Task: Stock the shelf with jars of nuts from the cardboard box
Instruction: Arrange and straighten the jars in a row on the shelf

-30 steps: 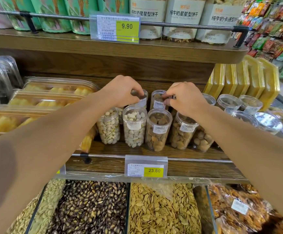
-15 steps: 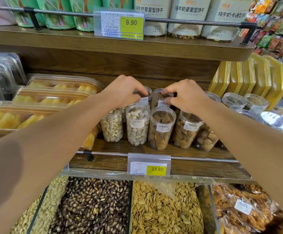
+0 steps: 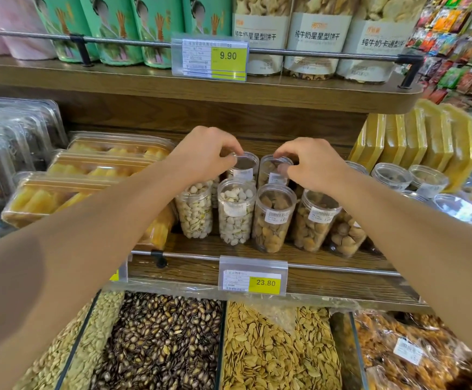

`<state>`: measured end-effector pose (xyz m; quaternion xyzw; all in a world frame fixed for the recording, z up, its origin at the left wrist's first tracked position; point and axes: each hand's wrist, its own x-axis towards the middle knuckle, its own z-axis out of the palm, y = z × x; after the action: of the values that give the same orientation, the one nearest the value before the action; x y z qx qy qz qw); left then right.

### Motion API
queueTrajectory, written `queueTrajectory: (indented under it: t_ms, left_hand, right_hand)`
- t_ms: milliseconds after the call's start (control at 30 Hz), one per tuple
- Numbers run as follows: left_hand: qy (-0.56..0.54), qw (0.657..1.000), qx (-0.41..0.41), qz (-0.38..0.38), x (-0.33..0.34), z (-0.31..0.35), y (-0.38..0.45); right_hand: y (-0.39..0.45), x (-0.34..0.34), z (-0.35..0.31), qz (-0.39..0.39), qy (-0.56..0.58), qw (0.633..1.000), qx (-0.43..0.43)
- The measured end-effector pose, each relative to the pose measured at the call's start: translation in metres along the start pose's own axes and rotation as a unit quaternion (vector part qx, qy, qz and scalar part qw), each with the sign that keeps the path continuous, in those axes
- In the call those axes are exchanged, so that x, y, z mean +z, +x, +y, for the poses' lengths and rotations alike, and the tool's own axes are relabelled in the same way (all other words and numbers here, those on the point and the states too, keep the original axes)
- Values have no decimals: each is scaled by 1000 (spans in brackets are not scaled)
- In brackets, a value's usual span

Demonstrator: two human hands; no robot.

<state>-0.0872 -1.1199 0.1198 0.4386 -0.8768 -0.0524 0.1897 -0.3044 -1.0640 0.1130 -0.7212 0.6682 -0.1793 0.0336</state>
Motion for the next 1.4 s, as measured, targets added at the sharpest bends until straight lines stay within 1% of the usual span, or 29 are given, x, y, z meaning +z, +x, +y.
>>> queueTrajectory:
  t_ms: [67,100,167,233,300,367,433,467,533,600,667,733,767,867,1033,1100,1267,1400]
  left_hand:
    - [9,999,-7,33,-12,-8,-16]
    - [22,999,-17,34,-17,-15,-26]
    - [62,997,-39,17,-22,-24,-45]
    - [113,992,-53,-15,-24,-26,-62]
    - [182,981,-56,-35,-21,-18,-73]
    - [258,965,-40,-26,-14,-9,-78]
    - [287,957,-31,-23,-8,-6,-81]
    - [280,959,-30,-25,-6,-8,-83]
    - [234,972,-24,-28,-6,-16,-87]
    - [190,982,-3,-24,-11,-20,-90]
    - [164,986,2,-10,-16,-17,-93]
    - [171,985,-21,-6,-19,-9,-93]
    - [191,981,-29,-16,-18,-7,-93]
    - [241,970,-26,-26,-10,-7,-92]
    - [211,977,-11,-25,-13,-21,-97]
    - [218,976,-9,-23,-13,-18,-98]
    - [220,975,-32,-28,-9,-14,-97]
    - [214,976,-28,-18,-8,-18,-97]
  right_hand:
    - [-6,-2,-8,15,10,1000,-17]
    - [-9,-2,-14,20,13,999,-28]
    - [-15,2,-28,25,16,998,-51]
    - [-23,9,-45,13,7,997,-77]
    - [-30,18,-61,-7,-36,994,-98]
    - [-37,27,-72,-15,-93,989,-111]
    - [-41,33,-75,-5,-114,987,-114]
    - [-43,34,-75,4,-110,987,-114]
    - [-46,35,-74,15,-92,989,-117]
    - [-47,36,-73,16,-73,990,-119]
    - [-48,36,-73,17,-58,992,-110]
    - [-48,37,-75,16,-50,994,-96]
    - [-49,38,-75,12,-47,995,-91]
    - [-48,40,-75,10,-36,996,-84]
    - [-49,40,-77,15,-31,996,-78]
    - [-49,41,-76,17,-28,997,-76]
    - [-49,44,-77,18,-17,998,-57]
    - [-50,42,-77,15,-10,998,-59]
